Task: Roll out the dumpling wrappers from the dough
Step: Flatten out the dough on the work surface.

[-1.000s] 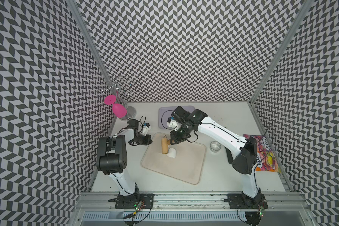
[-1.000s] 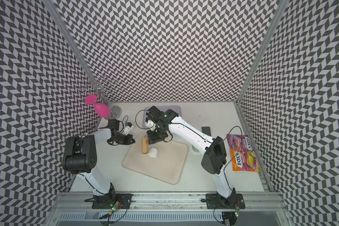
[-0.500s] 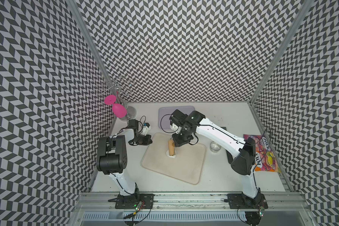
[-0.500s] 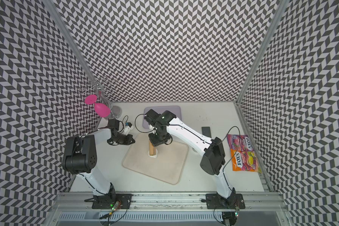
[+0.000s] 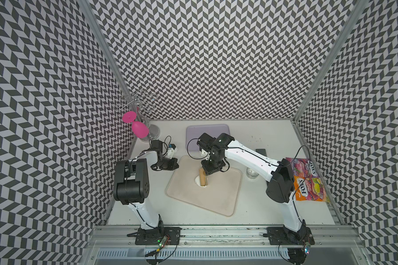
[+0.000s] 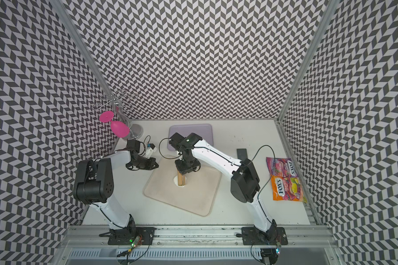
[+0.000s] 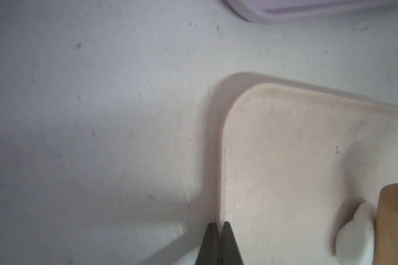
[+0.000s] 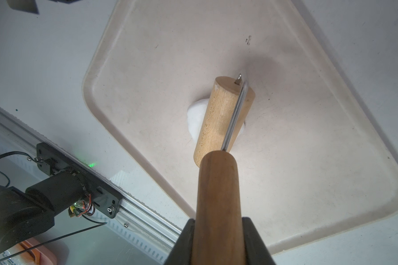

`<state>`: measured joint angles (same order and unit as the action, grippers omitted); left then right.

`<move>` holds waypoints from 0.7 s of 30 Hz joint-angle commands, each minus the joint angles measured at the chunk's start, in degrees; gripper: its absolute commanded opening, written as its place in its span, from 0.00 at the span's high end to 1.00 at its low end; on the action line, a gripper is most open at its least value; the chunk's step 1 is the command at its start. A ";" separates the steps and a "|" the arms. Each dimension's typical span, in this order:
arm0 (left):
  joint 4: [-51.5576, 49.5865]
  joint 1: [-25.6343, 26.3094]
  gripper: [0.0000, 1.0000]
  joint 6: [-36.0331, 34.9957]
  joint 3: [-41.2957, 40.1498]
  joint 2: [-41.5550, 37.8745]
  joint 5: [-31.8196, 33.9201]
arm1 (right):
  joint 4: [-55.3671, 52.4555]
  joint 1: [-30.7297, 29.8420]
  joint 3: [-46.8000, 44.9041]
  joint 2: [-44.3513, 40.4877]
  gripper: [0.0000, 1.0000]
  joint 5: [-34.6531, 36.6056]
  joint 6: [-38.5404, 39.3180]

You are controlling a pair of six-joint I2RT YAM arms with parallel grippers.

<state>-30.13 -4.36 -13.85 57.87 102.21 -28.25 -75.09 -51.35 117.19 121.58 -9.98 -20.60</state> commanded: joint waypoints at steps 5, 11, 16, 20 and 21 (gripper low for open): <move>-2.39 0.65 1.00 0.86 -1.61 0.43 -0.40 | 0.82 -0.06 -2.57 4.75 1.00 2.49 0.45; -2.37 0.58 1.00 0.90 -1.61 0.39 -0.57 | 2.19 -0.04 -5.23 6.47 1.00 2.44 0.65; -2.39 0.58 1.00 0.87 -1.59 0.45 -0.56 | 4.02 0.01 -7.39 6.83 1.00 0.74 1.15; -2.46 0.58 1.00 0.83 -1.62 0.40 -0.57 | 4.09 0.07 -6.88 5.65 1.00 0.82 1.02; -2.39 0.58 1.00 0.83 -1.62 0.43 -0.55 | 3.77 0.11 -6.16 4.98 1.00 0.91 0.87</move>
<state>-30.13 -4.36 -13.85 57.87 102.21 -28.23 -71.92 -50.39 114.26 121.19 -12.53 -20.40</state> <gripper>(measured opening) 0.067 0.309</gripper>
